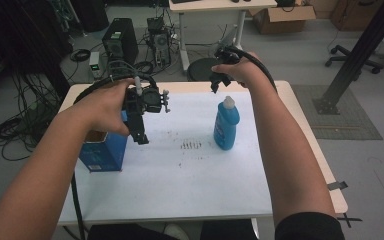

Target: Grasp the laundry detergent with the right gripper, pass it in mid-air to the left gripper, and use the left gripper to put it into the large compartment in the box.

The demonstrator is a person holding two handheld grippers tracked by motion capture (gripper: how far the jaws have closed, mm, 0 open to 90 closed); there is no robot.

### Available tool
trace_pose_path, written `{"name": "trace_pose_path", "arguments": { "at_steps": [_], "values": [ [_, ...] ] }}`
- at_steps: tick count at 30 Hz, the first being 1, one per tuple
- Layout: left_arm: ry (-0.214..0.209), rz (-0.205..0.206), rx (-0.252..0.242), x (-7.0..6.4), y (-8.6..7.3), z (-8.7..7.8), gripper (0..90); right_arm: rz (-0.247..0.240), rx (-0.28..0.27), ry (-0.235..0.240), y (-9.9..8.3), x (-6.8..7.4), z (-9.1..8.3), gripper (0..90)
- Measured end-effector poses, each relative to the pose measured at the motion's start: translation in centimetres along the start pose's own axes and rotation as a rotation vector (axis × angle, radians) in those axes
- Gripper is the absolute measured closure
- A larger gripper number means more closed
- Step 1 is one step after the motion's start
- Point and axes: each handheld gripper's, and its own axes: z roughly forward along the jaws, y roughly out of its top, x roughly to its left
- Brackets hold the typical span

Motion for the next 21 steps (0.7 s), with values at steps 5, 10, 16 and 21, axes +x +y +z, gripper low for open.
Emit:
{"name": "trace_pose_path", "arguments": {
  "at_steps": [5,10,16,21],
  "values": [
    [0.009,0.008,-0.005,-0.3,-0.1,-0.2,0.2,0.004,-0.008,0.006,0.0,-0.1,-0.1,4.0],
    [0.001,0.020,0.003,-0.8,0.0,-0.1,0.2,0.006,-0.013,-0.006,-0.2,-0.2,-0.2,4.2],
    [0.003,0.031,0.001,-1.3,0.0,-0.4,0.2,-0.011,-0.032,-0.004,-1.0,0.0,-1.2,4.2],
    [0.025,0.048,-0.002,-2.2,0.0,-0.5,0.2,-0.026,-0.045,-0.022,-1.9,0.4,-2.1,3.9]
  ]
}}
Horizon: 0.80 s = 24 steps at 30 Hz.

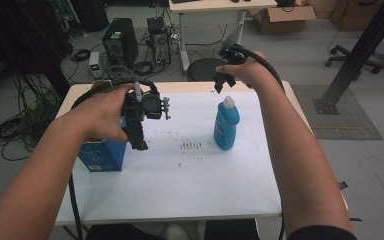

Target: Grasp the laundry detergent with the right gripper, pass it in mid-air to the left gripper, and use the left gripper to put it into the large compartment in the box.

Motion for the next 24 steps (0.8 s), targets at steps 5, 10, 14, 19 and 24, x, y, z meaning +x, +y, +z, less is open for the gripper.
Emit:
{"name": "trace_pose_path", "arguments": {
  "at_steps": [5,10,14,19,24],
  "values": [
    [-0.002,0.004,0.009,-1.0,0.0,-0.1,0.2,-0.013,-0.013,-0.009,-1.0,0.7,-0.9,4.0],
    [0.000,0.008,0.008,-1.6,0.0,-0.1,0.2,-0.023,-0.029,-0.013,-2.2,1.4,-1.8,4.2],
    [0.001,0.017,0.024,-2.1,0.2,0.1,0.2,-0.027,-0.035,-0.016,-3.1,1.8,-2.4,4.1],
    [0.004,0.033,0.029,-2.9,0.6,0.2,0.2,-0.005,-0.030,-0.002,-4.7,1.7,-2.9,4.2],
    [0.007,0.038,0.031,-3.3,0.6,0.1,0.2,0.010,-0.038,0.016,-6.0,1.5,-3.3,3.8]
  ]
}}
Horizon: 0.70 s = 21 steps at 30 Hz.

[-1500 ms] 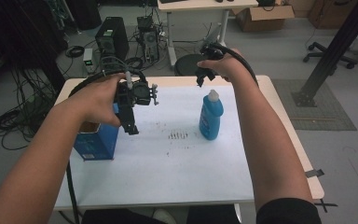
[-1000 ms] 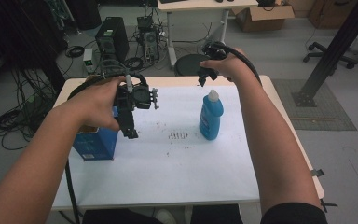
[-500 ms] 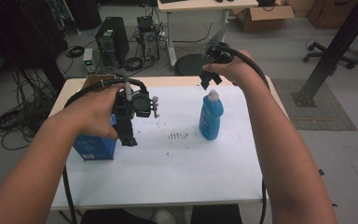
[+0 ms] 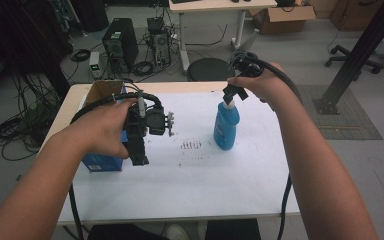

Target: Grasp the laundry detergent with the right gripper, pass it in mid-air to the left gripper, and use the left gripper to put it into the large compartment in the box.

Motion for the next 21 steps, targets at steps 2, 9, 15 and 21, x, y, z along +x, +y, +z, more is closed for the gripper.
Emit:
{"name": "trace_pose_path", "arguments": {
  "at_steps": [2,9,15,21],
  "values": [
    [0.003,-0.002,0.003,-0.1,0.0,0.0,0.2,0.000,-0.004,0.018,-0.5,0.1,-0.2,4.2],
    [0.004,-0.002,0.009,-0.3,-0.1,0.2,0.2,-0.019,-0.018,0.029,-2.4,0.6,-0.8,4.0],
    [0.011,0.001,0.005,-0.4,-0.1,0.4,0.2,-0.037,-0.020,0.021,-4.0,0.9,-0.9,4.0],
    [0.007,0.004,0.015,-0.4,-0.1,0.6,0.2,-0.049,-0.033,0.028,-5.6,0.8,-0.5,3.7]
  ]
}}
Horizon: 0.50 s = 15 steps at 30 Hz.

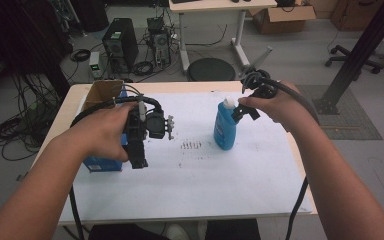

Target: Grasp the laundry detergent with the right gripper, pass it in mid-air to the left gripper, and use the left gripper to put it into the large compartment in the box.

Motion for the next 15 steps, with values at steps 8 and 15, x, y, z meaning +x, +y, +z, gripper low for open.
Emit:
{"name": "trace_pose_path", "arguments": {
  "at_steps": [8,15],
  "values": [
    [-0.005,-0.001,0.002,-0.1,0.0,0.3,0.2,0.010,0.002,0.020,-1.9,-0.5,0.9,3.7],
    [-0.005,0.004,0.007,0.0,0.3,0.5,0.2,0.025,-0.007,0.046,-3.2,-0.8,2.2,3.6]
  ]
}}
